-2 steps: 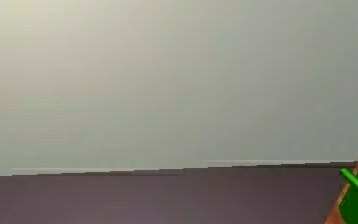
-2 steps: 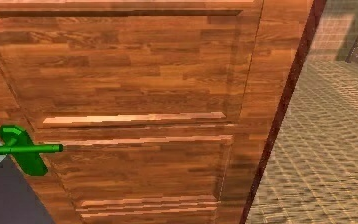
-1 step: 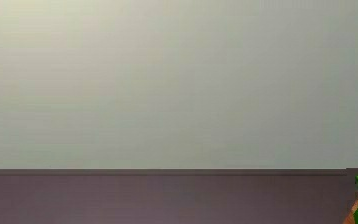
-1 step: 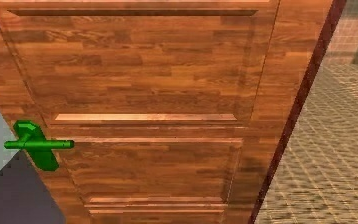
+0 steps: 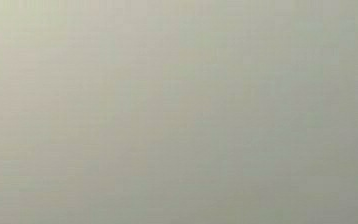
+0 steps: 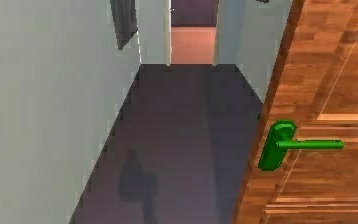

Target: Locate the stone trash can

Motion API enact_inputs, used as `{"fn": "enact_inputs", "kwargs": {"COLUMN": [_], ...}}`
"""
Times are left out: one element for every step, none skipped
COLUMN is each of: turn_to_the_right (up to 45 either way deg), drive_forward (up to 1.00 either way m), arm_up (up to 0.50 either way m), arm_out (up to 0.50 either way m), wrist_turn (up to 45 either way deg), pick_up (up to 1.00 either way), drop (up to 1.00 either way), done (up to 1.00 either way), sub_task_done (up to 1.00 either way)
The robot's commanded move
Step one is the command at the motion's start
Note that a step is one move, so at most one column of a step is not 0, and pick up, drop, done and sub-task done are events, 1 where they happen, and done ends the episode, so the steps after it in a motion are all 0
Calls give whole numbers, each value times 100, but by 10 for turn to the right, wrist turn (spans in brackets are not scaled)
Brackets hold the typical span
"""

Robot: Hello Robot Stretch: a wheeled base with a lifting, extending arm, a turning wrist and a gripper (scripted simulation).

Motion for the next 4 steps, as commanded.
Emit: {"fn": "enact_inputs", "kwargs": {"turn_to_the_right": [420, 0, 450, 0], "drive_forward": [0, 40, 0, 45], "arm_up": [0, 0, 0, 0], "arm_out": [0, 0, 0, 0], "wrist_turn": [0, 0, 0, 0], "pick_up": [0, 0, 0, 0], "drop": [0, 0, 0, 0], "done": [0, 0, 0, 0], "sub_task_done": [0, 0, 0, 0]}}
